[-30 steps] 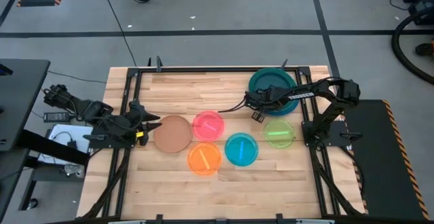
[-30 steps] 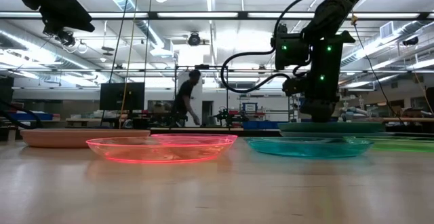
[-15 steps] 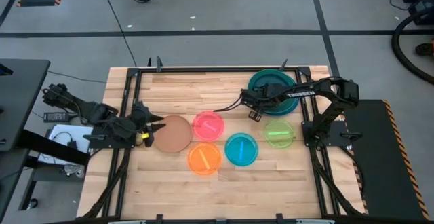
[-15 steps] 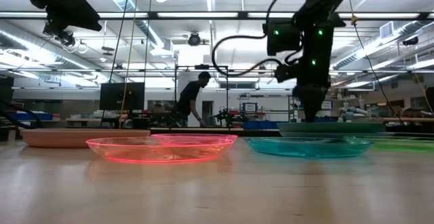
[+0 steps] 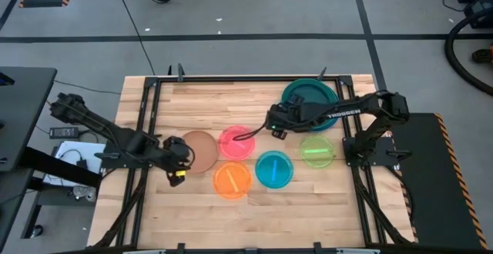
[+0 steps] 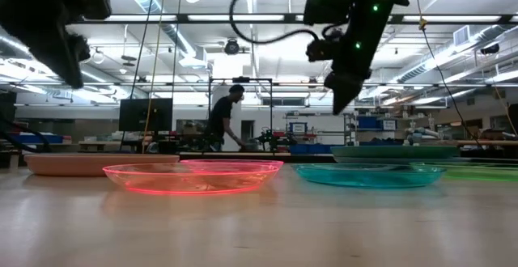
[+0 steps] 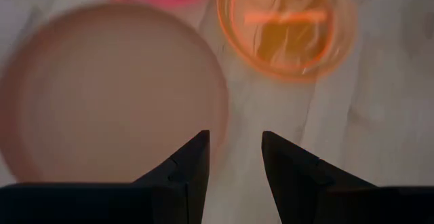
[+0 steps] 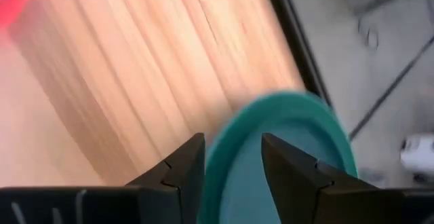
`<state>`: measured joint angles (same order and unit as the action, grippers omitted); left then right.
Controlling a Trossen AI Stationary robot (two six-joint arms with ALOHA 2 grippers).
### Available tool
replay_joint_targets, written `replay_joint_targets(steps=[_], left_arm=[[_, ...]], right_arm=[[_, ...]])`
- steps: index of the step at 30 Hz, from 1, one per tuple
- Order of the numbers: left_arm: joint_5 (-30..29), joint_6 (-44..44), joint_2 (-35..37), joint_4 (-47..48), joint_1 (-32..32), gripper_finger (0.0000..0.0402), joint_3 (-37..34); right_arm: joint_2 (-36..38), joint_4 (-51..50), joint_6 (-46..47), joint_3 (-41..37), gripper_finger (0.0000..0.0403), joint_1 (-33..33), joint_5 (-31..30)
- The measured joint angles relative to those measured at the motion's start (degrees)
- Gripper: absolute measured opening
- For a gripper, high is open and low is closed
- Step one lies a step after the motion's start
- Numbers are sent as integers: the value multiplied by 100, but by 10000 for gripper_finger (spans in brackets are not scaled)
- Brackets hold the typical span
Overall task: Stack plastic plates
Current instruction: Stack the brown plate on top of the dark green plate
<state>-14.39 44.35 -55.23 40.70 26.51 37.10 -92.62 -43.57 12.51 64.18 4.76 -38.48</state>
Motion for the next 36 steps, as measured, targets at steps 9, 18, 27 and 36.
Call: replay_joint_targets(steps=[9,18,27,36], left_arm=[[187,-537,-868,40,457,142,0],[190,-1645,-1774,50,716,142,0],[-66,-2282,-2528,137,716,142,0],[-75,-2893,-2690,126,716,142,2]], right_arm=[[0,1291,-1374,0,156,-411,341],[0,2378,-2342,0,155,-599,1757],[0,2430,-2323,0,155,-702,1862],[0,2428,-2299,-2,155,-702,1864]])
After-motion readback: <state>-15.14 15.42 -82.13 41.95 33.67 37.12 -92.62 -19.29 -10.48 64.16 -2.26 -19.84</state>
